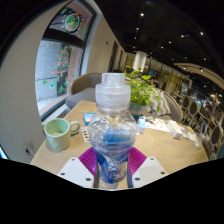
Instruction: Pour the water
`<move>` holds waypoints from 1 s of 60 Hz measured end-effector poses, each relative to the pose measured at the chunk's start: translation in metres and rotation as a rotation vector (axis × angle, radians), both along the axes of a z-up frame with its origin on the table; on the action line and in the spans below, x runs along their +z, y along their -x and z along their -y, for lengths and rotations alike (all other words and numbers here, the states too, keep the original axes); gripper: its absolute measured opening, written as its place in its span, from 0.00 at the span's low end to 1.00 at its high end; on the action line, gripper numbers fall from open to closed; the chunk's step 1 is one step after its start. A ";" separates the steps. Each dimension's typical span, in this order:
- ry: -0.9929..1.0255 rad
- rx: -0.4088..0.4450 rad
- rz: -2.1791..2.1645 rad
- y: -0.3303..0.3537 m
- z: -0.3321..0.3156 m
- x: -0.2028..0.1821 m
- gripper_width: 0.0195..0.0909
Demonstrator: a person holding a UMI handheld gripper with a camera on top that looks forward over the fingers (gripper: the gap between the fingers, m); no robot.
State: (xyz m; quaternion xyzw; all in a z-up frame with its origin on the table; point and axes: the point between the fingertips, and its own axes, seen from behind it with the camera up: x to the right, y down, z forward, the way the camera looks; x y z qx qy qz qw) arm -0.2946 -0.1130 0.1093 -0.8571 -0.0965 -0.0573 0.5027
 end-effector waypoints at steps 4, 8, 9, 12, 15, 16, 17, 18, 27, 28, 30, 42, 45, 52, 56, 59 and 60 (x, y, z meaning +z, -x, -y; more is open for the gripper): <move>-0.021 -0.004 0.114 -0.010 -0.013 0.019 0.25; -0.045 0.016 0.250 -0.023 -0.033 0.044 0.25; -0.054 0.021 0.297 -0.022 -0.034 0.047 0.25; -0.078 0.042 0.439 -0.025 -0.047 0.063 0.25; -0.106 0.077 0.579 -0.024 -0.062 0.080 0.25; -0.116 0.089 0.626 -0.022 -0.066 0.084 0.25; -0.122 0.101 0.677 -0.021 -0.071 0.083 0.25; -0.126 0.113 0.731 -0.019 -0.075 0.086 0.25; -0.172 0.247 1.177 0.010 -0.106 0.098 0.25; -0.174 0.263 1.227 0.014 -0.109 0.098 0.25; -0.173 0.301 1.329 0.021 -0.114 0.094 0.25; -0.128 0.440 1.728 0.047 -0.130 0.075 0.24; -0.130 0.468 1.796 0.050 -0.132 0.072 0.25; -0.135 0.520 1.864 0.060 -0.133 0.065 0.24; -0.126 0.525 1.860 0.061 -0.132 0.063 0.24; -0.114 0.530 1.829 0.059 -0.131 0.060 0.25; -0.110 0.529 1.813 0.059 -0.131 0.059 0.24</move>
